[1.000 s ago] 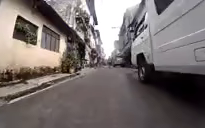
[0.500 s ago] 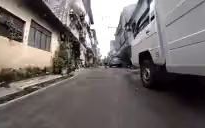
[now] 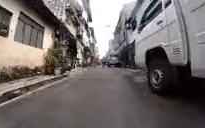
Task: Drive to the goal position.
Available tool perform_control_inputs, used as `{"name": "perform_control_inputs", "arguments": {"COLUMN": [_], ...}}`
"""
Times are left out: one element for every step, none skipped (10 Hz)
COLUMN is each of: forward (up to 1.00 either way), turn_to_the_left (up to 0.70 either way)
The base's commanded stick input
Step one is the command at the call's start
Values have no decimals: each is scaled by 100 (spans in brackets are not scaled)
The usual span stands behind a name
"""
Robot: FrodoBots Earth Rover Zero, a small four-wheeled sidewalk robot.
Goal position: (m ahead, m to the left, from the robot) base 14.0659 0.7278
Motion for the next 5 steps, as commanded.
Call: {"name": "perform_control_inputs", "arguments": {"forward": [100, 100, 100, 100, 100], "turn_to_the_left": [0, 0, 0, 0, 0]}}
